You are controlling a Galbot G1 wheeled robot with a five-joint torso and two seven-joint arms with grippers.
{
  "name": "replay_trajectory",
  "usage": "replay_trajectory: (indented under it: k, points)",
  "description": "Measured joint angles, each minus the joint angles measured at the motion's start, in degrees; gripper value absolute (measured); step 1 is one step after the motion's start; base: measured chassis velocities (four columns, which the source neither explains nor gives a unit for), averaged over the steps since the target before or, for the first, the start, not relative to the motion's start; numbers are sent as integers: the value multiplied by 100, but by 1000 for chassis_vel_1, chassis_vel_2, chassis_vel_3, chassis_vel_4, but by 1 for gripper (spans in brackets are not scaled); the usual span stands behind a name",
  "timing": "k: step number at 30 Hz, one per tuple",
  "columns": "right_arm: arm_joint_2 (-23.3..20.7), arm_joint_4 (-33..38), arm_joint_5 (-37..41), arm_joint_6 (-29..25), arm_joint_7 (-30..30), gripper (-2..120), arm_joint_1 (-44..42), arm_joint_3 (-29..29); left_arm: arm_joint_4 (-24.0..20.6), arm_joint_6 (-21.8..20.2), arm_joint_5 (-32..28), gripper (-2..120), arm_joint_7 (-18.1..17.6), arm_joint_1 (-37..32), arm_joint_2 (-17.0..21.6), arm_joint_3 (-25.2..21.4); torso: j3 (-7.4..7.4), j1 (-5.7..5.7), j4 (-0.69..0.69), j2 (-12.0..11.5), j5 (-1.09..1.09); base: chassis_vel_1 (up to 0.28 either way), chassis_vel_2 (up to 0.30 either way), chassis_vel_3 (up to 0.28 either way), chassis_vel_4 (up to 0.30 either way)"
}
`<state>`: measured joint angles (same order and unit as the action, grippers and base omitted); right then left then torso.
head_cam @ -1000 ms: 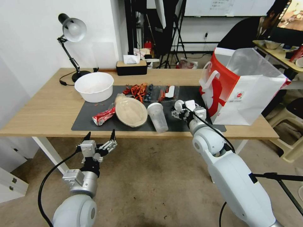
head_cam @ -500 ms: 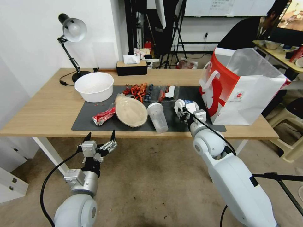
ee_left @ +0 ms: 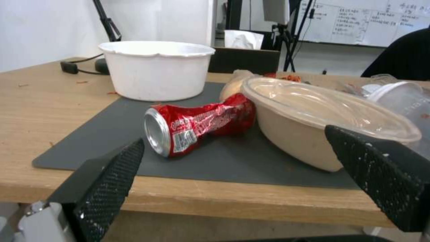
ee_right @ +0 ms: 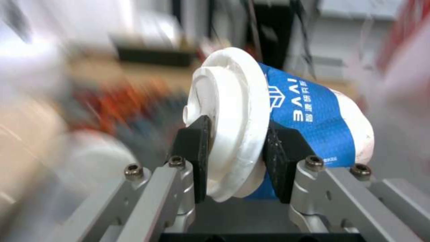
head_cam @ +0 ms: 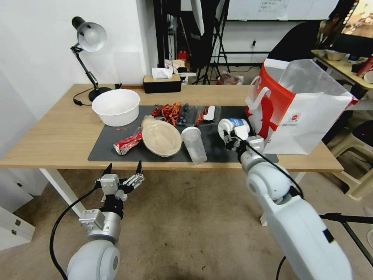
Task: Pick up the trash from the table and place it into the takeout bag.
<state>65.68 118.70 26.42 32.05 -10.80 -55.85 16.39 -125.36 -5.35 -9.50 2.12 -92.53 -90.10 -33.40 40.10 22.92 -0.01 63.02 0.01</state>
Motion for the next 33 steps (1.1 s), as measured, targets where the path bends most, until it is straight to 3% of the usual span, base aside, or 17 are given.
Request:
replay_trajectory:
  k: [4, 9, 13, 15, 22, 33]
  points:
    - [-258, 197, 798, -1204, 643, 25, 161, 543, 4, 0, 4, 100, -3, 8, 7, 5, 0, 0, 0, 0, 0, 0, 0, 0, 0]
    - [-467, 201, 1192, -1641, 680, 25, 577, 1101, 5, 0, 21, 100, -3, 9, 2, 22, 0, 0, 2, 0, 0, 0, 0, 0, 0]
    - [-620, 157, 1274, -1589, 526, 25, 839, 1519, 5, 0, 35, 100, -2, 9, -15, 37, 0, 0, 2, 0, 0, 0, 0, 0, 0]
    - [-838, -41, 1211, -1236, 128, 25, 1056, 1867, 4, 0, 40, 100, 5, 10, -20, 52, 0, 0, 1, 0, 0, 0, 0, 0, 0]
    - [-1082, -546, 1130, -576, -538, 25, 1125, 1968, -11, 4, 45, 100, 19, 4, -23, 81, 0, 0, 1, 0, 2, 0, 0, 0, 0]
    - [-963, -675, 1207, -329, -679, 65, 1074, 1897, -62, 1, 48, 100, 29, -18, -10, 63, 0, 1, 2, 0, -1, 0, 0, 0, 0]
